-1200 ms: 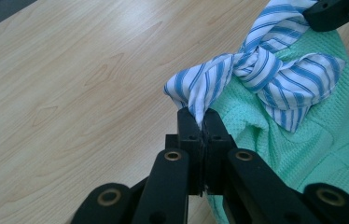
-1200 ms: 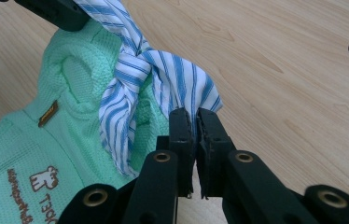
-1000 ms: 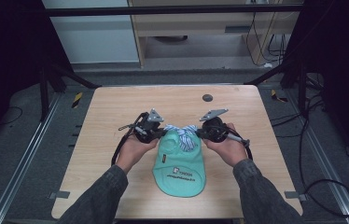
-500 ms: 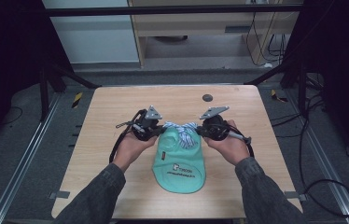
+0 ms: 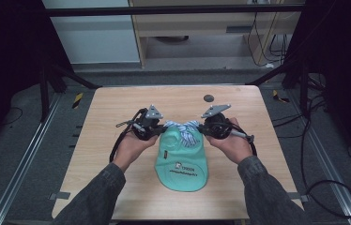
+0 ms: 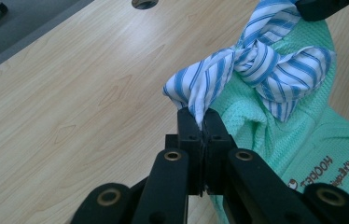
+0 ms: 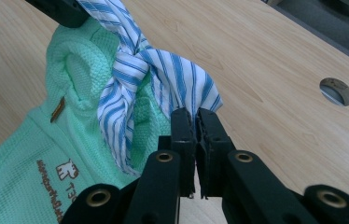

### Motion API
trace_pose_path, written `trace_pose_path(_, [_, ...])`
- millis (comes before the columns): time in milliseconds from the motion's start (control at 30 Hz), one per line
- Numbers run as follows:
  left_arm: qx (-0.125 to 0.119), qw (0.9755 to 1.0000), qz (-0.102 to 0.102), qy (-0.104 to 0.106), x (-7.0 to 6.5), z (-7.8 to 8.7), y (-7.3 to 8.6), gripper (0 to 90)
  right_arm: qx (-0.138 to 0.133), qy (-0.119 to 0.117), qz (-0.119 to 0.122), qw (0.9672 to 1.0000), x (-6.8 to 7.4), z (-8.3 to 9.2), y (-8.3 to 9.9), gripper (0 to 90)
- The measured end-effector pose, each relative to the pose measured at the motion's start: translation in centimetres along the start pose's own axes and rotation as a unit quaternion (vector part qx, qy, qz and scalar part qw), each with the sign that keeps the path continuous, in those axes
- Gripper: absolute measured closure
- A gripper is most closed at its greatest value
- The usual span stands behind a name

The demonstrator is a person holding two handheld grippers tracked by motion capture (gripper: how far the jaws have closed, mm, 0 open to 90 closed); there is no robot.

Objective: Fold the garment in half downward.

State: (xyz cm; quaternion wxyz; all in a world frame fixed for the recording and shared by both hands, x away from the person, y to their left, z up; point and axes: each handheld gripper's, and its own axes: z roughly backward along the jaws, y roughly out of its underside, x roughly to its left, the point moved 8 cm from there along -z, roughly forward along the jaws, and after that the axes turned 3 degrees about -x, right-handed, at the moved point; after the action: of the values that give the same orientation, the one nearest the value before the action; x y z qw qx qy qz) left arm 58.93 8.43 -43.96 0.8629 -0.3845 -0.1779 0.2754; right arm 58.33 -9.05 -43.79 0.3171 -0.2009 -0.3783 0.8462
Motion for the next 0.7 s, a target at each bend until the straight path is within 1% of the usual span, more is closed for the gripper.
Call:
trace_pose_path(133, [-0.003,1.0,0.0,-0.003,0.1,0.1,-0.4,88.7,0.0,0.005,0.004,1.0,-0.3,0.0,-0.3,86.6])
trace_pose_path(267, [-0.001,1.0,-0.001,0.0,0.2,0.1,-0.6,88.7,-0.001,0.006,0.005,1.0,-0.4,0.0,-0.6,86.6])
trace_pose_path(433, [-0.005,1.0,0.002,-0.001,0.4,0.1,-0.8,88.6,-0.004,0.006,0.002,1.0,-0.5,0.2,-0.6,86.6])
trace_pose_path(600, [-0.004,1.0,0.001,-0.004,0.7,0.0,-1.1,88.6,-0.01,0.007,0.002,0.9999,-0.6,0.4,-0.8,86.6])
trace_pose_path(700, [-0.004,1.0,-0.001,-0.005,0.8,0.1,-1.4,88.6,-0.013,0.013,0.002,0.9998,-0.8,0.5,-0.9,86.6])
